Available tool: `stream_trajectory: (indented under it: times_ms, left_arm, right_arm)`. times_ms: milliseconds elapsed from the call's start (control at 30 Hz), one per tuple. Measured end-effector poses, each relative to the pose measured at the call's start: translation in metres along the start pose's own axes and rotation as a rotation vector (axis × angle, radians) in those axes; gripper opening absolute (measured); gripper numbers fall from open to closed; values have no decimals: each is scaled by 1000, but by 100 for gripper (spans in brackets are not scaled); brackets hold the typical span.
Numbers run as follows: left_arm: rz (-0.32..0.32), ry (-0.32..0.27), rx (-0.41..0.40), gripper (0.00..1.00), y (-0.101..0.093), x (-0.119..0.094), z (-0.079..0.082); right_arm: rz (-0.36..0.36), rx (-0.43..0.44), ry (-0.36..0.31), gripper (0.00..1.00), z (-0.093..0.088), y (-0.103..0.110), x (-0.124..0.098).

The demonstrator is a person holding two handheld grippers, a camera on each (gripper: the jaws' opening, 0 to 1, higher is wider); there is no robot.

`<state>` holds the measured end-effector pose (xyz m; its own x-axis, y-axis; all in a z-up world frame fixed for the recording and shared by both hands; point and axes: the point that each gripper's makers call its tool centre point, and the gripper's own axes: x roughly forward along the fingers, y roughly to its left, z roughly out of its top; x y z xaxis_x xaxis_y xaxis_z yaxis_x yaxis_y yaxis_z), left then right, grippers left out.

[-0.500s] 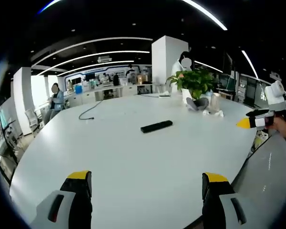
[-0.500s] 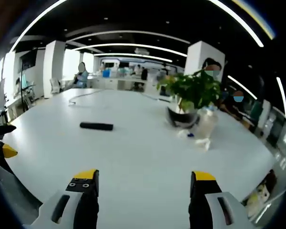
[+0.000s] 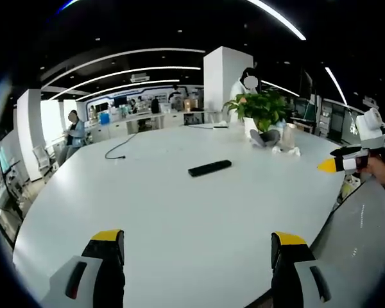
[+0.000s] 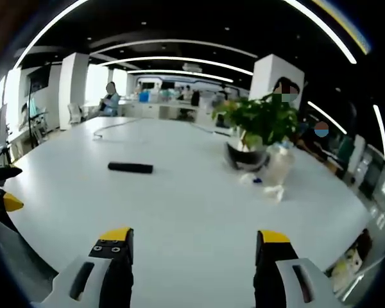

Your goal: Press the specified remote control buttons in sequence, fully releasing each button before pressing the next.

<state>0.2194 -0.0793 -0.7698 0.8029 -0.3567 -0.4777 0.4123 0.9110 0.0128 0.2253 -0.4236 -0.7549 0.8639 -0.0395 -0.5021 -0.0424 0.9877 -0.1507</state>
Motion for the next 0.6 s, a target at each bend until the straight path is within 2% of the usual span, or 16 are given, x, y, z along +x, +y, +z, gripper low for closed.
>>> stream_trajectory:
  times_ms: [300, 400, 600]
  left_arm:
    - [-4, 10, 1, 98, -1, 1, -2]
    - [-15, 44, 13, 98, -4, 3, -7]
    - [-18, 42, 9, 98, -4, 2, -8]
  right_arm:
    - [4, -5, -4, 76, 1, 1, 0]
    - [5, -5, -4, 76, 1, 1, 0]
    - [6, -11, -3, 76, 1, 1, 0]
